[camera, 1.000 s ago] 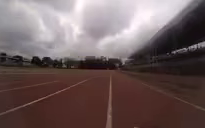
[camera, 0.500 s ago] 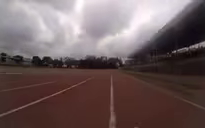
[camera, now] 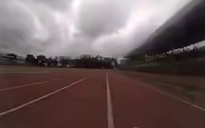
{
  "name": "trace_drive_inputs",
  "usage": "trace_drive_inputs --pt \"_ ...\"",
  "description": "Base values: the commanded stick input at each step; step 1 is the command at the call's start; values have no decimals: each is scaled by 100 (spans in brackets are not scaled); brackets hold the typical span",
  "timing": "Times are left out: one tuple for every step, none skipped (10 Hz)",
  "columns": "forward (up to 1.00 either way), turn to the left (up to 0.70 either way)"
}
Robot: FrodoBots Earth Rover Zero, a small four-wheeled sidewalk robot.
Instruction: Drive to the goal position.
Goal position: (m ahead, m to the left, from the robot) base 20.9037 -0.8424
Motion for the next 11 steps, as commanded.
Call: trace_drive_inputs --pt "70 -35" --pt "70 -35" --pt "70 -35" --pt "70 -35" --pt "70 -25" --pt "70 -4" --pt "70 0" --pt "70 0" --pt "70 0" --pt "70 0" --pt "70 0"
